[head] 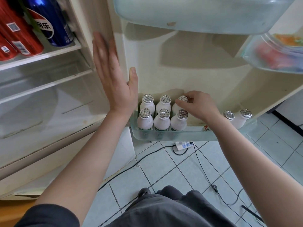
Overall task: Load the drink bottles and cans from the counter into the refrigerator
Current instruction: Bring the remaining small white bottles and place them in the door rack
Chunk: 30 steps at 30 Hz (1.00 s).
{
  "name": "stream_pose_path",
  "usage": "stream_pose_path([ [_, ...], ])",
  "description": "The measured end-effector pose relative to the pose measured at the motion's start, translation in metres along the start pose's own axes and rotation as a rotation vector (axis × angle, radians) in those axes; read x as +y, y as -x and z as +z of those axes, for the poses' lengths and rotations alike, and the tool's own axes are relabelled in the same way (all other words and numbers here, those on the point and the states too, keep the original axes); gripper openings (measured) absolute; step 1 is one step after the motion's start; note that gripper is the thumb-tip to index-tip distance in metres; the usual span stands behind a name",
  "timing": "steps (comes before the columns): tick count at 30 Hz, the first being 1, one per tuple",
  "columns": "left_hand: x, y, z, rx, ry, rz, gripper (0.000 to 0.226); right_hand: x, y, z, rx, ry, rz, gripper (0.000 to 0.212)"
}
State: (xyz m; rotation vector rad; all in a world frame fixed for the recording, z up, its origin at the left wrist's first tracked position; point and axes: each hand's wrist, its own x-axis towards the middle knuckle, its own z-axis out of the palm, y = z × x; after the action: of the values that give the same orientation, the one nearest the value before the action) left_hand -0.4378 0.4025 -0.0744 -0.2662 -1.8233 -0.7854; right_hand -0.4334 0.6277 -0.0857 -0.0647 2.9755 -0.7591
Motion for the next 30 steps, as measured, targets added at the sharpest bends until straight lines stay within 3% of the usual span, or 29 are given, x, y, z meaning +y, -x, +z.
stream_pose_path([
  [8,-0.001,0.000,0.002,0.014,0.001,-0.005,0.056,-0.009,-0.006,-0.001,0.009,-0.026,0.073,0.039],
  [17,-0.001,0.000,0.002,0.031,-0.005,0.011,0.056,-0.005,0.000,0.008,0.054,-0.068,0.089,0.033],
  [23,0.001,0.001,0.001,0.024,-0.036,-0.011,0.058,-0.001,0.007,0.003,-0.024,-0.148,0.103,0.044],
  [26,0.001,0.002,0.002,0.010,-0.048,-0.029,0.061,0.007,0.019,-0.009,0.104,-0.208,0.063,0.035],
  [30,0.003,0.003,0.001,-0.008,-0.062,-0.062,0.061,0.030,0.039,-0.031,0.332,-0.072,0.011,0.027],
])
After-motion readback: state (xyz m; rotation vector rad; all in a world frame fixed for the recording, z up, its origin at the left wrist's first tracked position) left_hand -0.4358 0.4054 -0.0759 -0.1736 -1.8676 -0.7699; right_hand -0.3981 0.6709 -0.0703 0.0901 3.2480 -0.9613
